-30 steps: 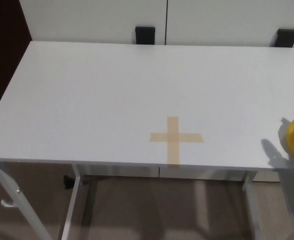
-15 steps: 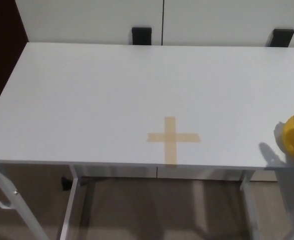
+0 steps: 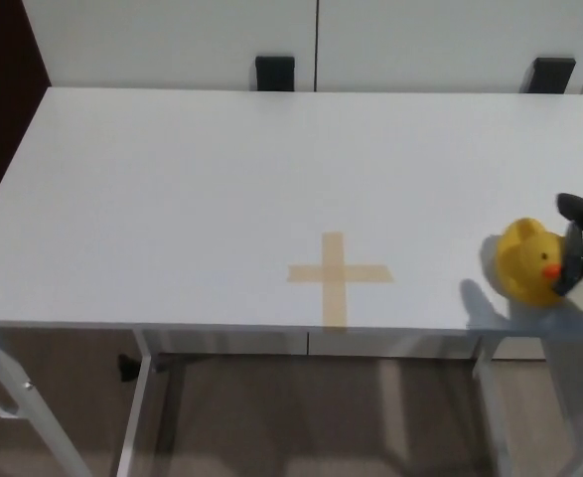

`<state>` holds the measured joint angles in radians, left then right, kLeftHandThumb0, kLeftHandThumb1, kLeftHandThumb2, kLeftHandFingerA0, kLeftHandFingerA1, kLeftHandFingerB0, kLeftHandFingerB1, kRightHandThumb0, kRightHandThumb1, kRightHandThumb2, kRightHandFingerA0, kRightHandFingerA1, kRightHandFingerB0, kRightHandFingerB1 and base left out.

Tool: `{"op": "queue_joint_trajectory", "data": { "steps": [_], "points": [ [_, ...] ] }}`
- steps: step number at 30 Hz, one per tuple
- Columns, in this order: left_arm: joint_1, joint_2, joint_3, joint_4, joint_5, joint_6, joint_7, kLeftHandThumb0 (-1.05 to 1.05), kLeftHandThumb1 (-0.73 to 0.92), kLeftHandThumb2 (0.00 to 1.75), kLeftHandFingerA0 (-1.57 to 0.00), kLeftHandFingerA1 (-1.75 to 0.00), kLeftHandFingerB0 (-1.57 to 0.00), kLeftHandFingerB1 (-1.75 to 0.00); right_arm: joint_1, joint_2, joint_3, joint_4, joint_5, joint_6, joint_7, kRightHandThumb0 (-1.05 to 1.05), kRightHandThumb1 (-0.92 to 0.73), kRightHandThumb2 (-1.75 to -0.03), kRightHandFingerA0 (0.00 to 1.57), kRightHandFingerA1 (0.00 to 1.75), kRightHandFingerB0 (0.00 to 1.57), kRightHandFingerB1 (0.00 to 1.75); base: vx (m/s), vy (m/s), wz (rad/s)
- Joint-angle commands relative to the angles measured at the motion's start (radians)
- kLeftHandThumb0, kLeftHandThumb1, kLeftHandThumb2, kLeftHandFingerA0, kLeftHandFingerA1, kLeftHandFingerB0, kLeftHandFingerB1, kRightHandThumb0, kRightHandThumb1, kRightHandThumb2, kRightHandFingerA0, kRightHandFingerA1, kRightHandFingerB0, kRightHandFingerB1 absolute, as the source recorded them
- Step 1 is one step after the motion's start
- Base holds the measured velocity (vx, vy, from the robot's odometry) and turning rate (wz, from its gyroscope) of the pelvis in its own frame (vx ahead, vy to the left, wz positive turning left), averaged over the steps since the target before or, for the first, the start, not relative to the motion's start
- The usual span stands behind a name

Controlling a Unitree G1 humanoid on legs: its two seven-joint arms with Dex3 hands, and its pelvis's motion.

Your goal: The robot uses its right hand to push the yellow duck toy to the center of the white desk.

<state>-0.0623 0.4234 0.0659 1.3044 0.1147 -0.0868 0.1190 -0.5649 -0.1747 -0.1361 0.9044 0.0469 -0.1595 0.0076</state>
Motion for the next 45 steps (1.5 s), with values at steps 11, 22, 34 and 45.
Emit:
{"op": "queue_joint_trajectory", "data": {
  "steps": [11, 22, 34, 45],
  "points": [
    [0.001, -0.003, -0.01, 0.006, 0.016, -0.043, 0.004, -0.11, 0.68, 0.67, -0.87, -0.63, -0.84, -0.56, 0.01, 0.123, -0.044, 0.003, 0.04, 0.027, -0.068, -0.91, -0.83, -1.24, 0.25, 0.51, 0.19, 0.46, 0.0, 0.0, 0.0],
    [-0.016, -0.006, -0.015, 0.003, 0.014, -0.035, 0.005, -0.12, 0.67, 0.66, -0.89, -0.63, -0.87, -0.57, 0.009, 0.186, 0.046, -0.01, -0.027, 0.007, -0.076, -0.88, -0.92, -0.77, 0.34, 0.48, 0.32, 0.4, 0.0, 0.0, 0.0],
    [-0.019, -0.003, -0.026, 0.002, 0.023, -0.04, 0.007, -0.1, 0.68, 0.7, -0.9, -0.65, -0.89, -0.56, 0.013, 0.14, 0.165, -0.021, -0.075, 0.027, -0.007, -0.88, -0.92, -0.79, 0.36, 0.48, 0.33, 0.39, 0.0, 0.0, 0.0],
    [-0.023, 0.003, -0.042, 0.008, 0.034, -0.034, 0.012, -0.13, 0.7, 0.64, -0.9, -0.62, -0.88, -0.55, 0.016, 0.128, 0.191, -0.024, -0.08, 0.032, 0.009, -0.86, -0.92, -0.75, 0.35, 0.5, 0.35, 0.42, 0.0, 0.0, 0.0]
  ]
}}
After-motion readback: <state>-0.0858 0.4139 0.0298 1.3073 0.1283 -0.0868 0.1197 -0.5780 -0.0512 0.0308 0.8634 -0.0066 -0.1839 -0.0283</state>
